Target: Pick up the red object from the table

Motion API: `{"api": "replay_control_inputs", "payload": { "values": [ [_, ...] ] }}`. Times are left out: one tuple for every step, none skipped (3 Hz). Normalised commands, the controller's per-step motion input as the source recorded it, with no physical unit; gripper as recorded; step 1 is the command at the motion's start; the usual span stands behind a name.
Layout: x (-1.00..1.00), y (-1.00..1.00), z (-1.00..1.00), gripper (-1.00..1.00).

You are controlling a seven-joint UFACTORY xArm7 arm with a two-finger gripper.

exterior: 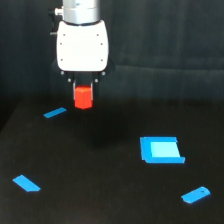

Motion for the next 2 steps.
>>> {"api": "replay_control_inputs", "payload": {
  "values": [
    [-0.07, -0.06, 0.18, -1.0],
    [0.02, -0.03, 0.03, -0.9]
  ]
}}
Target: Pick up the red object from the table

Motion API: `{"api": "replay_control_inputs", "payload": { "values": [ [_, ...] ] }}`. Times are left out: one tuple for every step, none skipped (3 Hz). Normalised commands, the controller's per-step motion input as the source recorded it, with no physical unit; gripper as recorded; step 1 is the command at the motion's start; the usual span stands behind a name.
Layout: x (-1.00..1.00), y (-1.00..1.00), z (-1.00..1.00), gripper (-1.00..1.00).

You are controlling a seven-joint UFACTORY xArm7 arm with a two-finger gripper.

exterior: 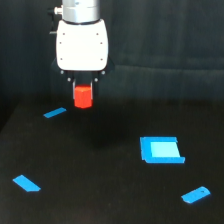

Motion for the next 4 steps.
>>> {"api": "replay_control_inputs", "payload": {
  "values": [
    [0.02, 0.01, 0.11, -0.93],
    [-0.01, 0.02, -0.03, -0.99],
    [0.06, -0.01, 0.04, -1.0],
    [0.02, 0.03, 0.01, -1.0]
  ]
}}
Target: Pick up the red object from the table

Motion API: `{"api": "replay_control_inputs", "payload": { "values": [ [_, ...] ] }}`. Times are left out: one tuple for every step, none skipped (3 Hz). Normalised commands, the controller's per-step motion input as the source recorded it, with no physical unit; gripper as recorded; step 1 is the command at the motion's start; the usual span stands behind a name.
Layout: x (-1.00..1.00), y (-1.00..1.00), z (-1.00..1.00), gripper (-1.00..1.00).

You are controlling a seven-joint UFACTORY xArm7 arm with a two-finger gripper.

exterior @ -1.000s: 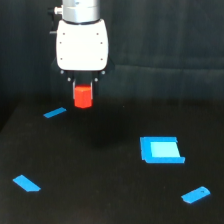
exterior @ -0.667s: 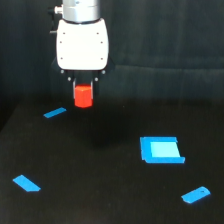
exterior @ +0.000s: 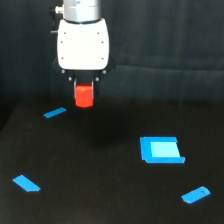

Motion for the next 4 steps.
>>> {"api": "replay_control_inputs", "payload": {
  "values": [
    [-0.01, -0.07, -0.01, -1.0],
    [0.0, 0.05, -0.02, -0.98],
    [-0.02, -0.02, 0.06, -1.0],
    [-0.03, 0.0, -0.03, -1.0]
  ]
}}
